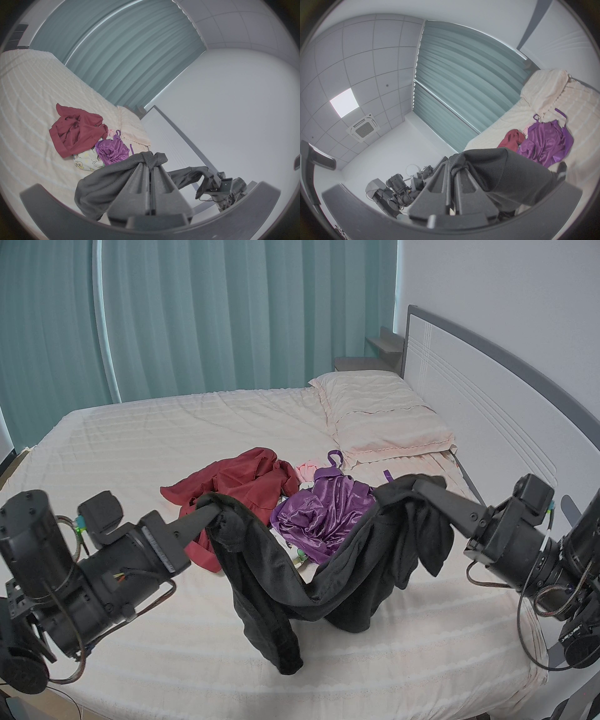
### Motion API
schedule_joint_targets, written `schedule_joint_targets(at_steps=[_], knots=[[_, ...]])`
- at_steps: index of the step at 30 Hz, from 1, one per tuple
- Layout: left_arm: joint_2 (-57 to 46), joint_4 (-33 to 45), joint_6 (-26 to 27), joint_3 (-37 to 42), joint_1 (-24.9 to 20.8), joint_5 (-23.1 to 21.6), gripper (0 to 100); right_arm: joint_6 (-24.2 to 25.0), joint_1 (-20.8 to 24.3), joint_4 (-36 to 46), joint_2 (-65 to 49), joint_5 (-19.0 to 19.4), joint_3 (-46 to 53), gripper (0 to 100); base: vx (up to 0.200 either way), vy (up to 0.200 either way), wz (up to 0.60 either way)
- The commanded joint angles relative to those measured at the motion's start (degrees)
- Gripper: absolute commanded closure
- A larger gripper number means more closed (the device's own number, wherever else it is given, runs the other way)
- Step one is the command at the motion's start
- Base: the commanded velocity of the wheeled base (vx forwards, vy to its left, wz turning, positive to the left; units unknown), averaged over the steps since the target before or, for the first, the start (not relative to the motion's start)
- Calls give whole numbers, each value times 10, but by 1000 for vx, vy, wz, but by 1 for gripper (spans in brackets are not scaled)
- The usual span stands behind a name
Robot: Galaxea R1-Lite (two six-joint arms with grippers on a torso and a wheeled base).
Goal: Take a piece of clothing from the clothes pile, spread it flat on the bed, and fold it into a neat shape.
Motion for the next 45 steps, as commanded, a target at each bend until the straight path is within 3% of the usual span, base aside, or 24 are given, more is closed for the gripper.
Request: schedule_joint_targets(at_steps=[1, 8, 14, 26, 38, 45], knots=[[-81, -1, -5, 45, 4, 4, 100, -2, -15, 13, -28, 9, 11, 100, 0, 0, 0], [-26, -1, -13, 58, 29, 5, 100, 9, -39, 7, 13, 5, 18, 100, 0, 0, 0], [-11, -1, -60, 62, 34, 5, 100, 34, -48, 8, 12, 5, 34, 100, 0, 0, 0], [-18, 0, -62, 70, 45, 2, 100, 41, -46, 10, 4, 5, 34, 100, -200, 0, 0], [-3, -3, -67, 70, 50, 3, 100, 41, -45, 11, 10, 3, 34, 100, 0, 0, 0], [-5, -3, -67, 74, 51, -2, 100, 41, -46, 16, 7, 1, 30, 100, 0, 200, 0]])
